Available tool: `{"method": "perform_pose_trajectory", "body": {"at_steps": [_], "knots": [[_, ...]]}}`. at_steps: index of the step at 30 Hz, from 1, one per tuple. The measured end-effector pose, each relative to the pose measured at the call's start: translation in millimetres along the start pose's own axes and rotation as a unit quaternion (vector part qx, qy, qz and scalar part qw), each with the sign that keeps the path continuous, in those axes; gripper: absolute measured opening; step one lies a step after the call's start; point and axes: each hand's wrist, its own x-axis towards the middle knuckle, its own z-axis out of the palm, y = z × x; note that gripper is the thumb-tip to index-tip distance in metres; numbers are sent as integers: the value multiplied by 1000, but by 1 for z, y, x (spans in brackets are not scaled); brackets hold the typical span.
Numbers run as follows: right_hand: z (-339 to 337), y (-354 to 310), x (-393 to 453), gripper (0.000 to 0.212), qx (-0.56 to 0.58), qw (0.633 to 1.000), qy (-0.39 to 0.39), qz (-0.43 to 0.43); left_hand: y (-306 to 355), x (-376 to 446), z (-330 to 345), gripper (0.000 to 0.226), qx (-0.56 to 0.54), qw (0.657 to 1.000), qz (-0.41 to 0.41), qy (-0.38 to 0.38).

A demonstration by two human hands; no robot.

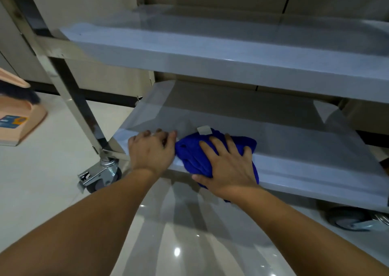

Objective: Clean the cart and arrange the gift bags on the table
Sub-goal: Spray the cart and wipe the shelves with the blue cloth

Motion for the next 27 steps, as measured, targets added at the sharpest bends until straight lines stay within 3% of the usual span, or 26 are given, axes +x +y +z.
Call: {"method": "perform_pose_trajectory", "body": {"at_steps": [5, 9, 12, 15, 19, 22, 27], "knots": [[-1, -20, 25, 98, 8, 1000, -17, -22, -4, 23, -10, 79, -78, 997, -28, 3], [1, -36, 50, 109, 17, 998, -9, -54, -9, 52, -9, 70, -126, 988, -78, 33], [1, -34, 69, 110, 62, 995, -19, -77, -17, 63, 7, 63, -143, 987, -36, 65], [2, -25, 107, 97, 101, 993, -26, -62, -20, 64, 20, 57, -48, 997, 49, 47], [4, -15, 177, 87, 63, 997, -22, -35, -26, 69, 29, 52, -28, 998, 43, 46], [4, -7, 227, 93, 58, 998, -22, -5, -26, 71, 30, 69, 28, 997, 60, -26], [3, 11, 302, 94, 46, 998, -7, 50, -21, 69, 26, 57, 49, 997, 40, -52]]}}
